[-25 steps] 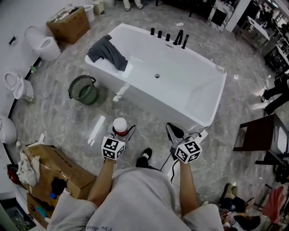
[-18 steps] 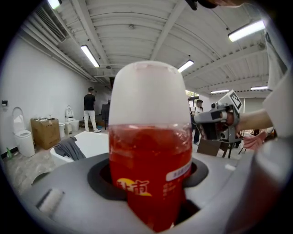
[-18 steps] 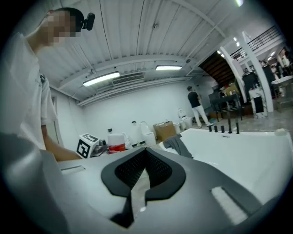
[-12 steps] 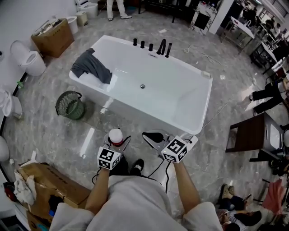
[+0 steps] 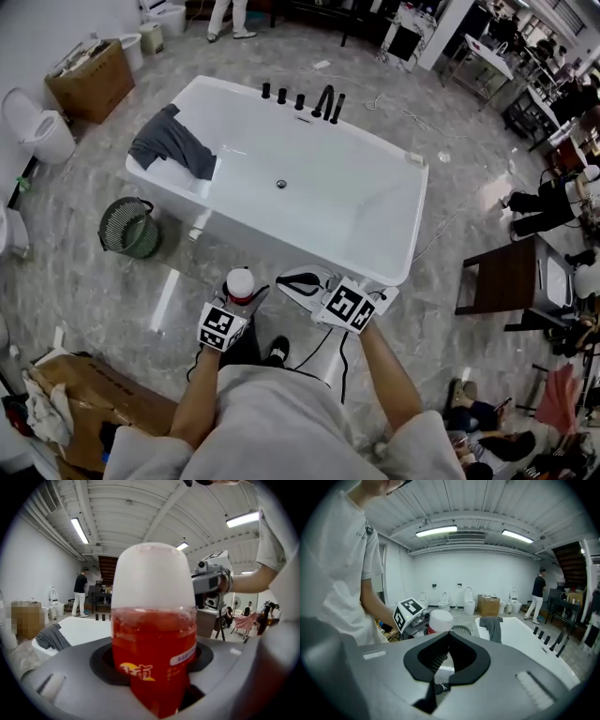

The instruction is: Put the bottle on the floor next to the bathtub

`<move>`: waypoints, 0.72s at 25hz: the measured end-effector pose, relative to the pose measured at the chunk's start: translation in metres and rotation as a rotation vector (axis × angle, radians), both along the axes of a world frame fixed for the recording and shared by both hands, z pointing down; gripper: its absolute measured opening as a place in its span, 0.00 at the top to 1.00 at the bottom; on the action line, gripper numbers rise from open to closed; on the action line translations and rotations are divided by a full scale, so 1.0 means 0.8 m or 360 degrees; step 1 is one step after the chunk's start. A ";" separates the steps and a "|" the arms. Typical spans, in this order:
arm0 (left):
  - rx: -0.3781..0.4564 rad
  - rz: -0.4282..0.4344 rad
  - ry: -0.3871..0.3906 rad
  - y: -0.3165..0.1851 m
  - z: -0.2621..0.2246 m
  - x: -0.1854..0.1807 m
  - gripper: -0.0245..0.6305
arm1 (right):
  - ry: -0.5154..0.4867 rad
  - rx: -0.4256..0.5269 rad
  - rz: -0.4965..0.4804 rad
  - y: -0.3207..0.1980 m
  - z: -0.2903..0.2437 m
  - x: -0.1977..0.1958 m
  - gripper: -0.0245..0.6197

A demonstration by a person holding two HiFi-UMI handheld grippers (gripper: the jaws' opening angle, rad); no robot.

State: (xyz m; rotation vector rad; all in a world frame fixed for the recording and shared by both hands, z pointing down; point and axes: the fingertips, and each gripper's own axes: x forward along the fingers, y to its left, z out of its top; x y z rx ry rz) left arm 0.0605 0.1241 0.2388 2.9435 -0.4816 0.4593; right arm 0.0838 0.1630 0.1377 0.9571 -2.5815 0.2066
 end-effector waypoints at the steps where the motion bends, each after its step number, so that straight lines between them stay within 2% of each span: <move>1: 0.0002 0.0039 -0.0006 -0.003 0.001 0.004 0.47 | 0.0011 -0.0005 -0.0018 -0.007 -0.003 -0.001 0.96; 8: -0.0004 0.0306 -0.0022 -0.019 0.010 0.037 0.47 | 0.0163 -0.0125 -0.0141 -0.041 0.008 0.004 0.95; 11: -0.0006 0.0409 -0.0042 -0.023 0.016 0.054 0.47 | 0.0273 -0.0169 -0.0183 -0.048 0.019 0.015 0.86; 16: 0.0016 0.0621 -0.0064 -0.030 0.017 0.093 0.47 | 0.0413 -0.0222 -0.0190 -0.067 0.038 0.035 0.60; 18: 0.0018 0.0695 -0.0085 -0.038 0.024 0.095 0.47 | 0.0485 -0.0246 -0.0217 -0.081 0.053 0.029 0.54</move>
